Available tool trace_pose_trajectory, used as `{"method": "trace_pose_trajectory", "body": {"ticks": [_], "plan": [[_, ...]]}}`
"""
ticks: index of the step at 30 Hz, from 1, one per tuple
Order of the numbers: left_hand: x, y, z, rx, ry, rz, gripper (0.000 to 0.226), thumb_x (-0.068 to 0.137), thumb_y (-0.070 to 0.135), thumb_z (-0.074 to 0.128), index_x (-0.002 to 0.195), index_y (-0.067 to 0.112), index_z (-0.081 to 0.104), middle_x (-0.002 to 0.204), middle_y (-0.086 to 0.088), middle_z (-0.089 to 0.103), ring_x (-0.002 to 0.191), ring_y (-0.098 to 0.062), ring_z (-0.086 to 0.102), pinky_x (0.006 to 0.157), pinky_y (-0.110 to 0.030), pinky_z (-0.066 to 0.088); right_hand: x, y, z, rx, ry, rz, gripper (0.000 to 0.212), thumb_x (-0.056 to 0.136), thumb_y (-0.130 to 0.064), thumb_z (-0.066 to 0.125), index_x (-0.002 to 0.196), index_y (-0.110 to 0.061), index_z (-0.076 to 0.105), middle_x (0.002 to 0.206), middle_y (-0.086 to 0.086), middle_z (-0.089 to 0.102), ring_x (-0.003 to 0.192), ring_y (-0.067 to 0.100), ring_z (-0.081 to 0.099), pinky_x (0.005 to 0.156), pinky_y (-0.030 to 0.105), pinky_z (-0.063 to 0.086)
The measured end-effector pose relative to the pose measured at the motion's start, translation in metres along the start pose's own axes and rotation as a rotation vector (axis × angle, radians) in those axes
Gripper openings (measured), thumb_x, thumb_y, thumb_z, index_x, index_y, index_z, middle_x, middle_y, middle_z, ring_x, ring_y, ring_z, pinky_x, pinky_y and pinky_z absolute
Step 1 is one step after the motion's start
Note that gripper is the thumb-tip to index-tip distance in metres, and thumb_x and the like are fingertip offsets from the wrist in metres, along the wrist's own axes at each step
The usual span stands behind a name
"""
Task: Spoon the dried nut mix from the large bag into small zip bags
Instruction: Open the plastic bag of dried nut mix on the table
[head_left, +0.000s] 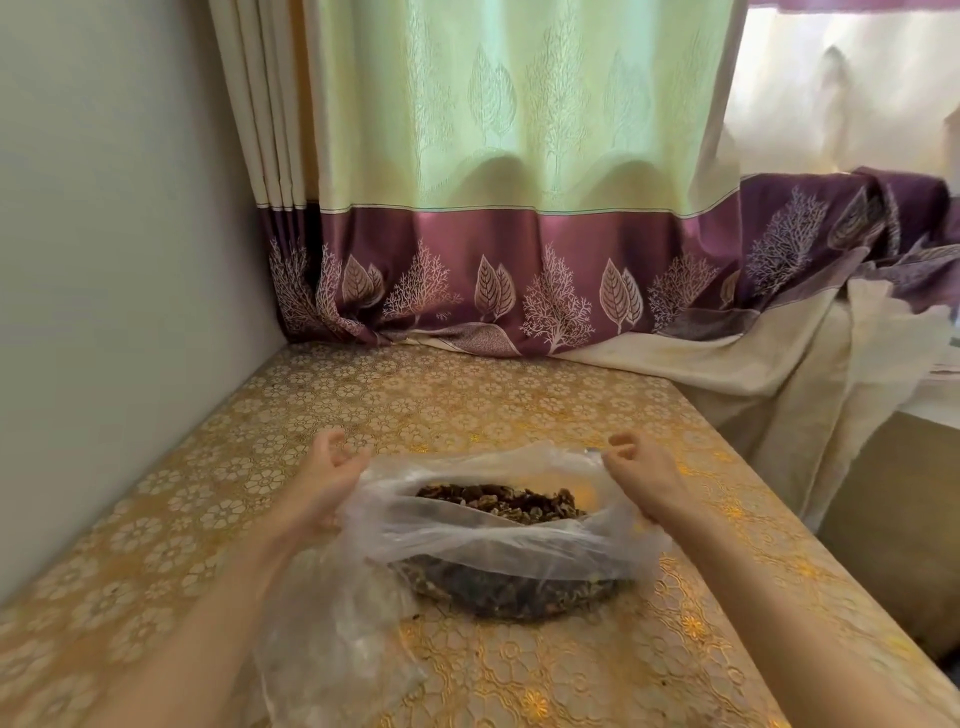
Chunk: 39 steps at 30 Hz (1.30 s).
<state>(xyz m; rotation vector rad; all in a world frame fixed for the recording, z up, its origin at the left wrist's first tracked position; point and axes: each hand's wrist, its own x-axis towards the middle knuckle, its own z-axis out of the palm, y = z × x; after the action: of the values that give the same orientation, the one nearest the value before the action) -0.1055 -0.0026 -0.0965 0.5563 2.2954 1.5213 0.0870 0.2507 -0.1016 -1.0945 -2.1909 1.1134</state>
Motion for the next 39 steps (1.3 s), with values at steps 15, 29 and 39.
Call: {"method": "trace_pose_trajectory", "body": {"ticks": [15,29,39], "plan": [[-0.058,-0.003,0.009,1.019,-0.302,0.776,0.014,0.086,0.035,0.061,0.099,0.037,0.056,0.094,0.019,0.053,0.085,0.002,0.045,0.067,-0.009,0.031,-0.076,0.007,-0.021,-1.000,-0.297,-0.677,0.038,0.089,-0.052,0.051,0.121,-0.034,0.056,0.124,-0.013,0.050,0.124,0.011,0.035,0.110,0.035,0.017],[-0.068,-0.020,0.032,0.515,-0.047,0.501,0.032,0.089,0.003,0.054,0.073,0.025,0.037,0.066,0.005,0.045,0.051,-0.004,0.039,0.046,-0.015,0.037,-0.083,0.013,0.021,-0.552,0.202,-0.445,0.015,0.088,-0.010,0.050,0.075,-0.014,0.043,0.073,0.004,0.052,0.066,0.020,0.049,0.058,0.033,0.040],[-0.060,-0.001,0.015,0.308,0.221,0.279,0.022,0.090,0.031,0.058,0.092,0.010,0.050,0.084,-0.005,0.057,0.067,-0.020,0.061,0.061,-0.031,0.053,-0.080,0.014,-0.003,-0.145,0.031,-0.084,0.052,0.082,-0.063,0.052,0.091,-0.011,0.050,0.080,0.007,0.067,0.075,0.022,0.065,0.069,0.039,0.053]]}}
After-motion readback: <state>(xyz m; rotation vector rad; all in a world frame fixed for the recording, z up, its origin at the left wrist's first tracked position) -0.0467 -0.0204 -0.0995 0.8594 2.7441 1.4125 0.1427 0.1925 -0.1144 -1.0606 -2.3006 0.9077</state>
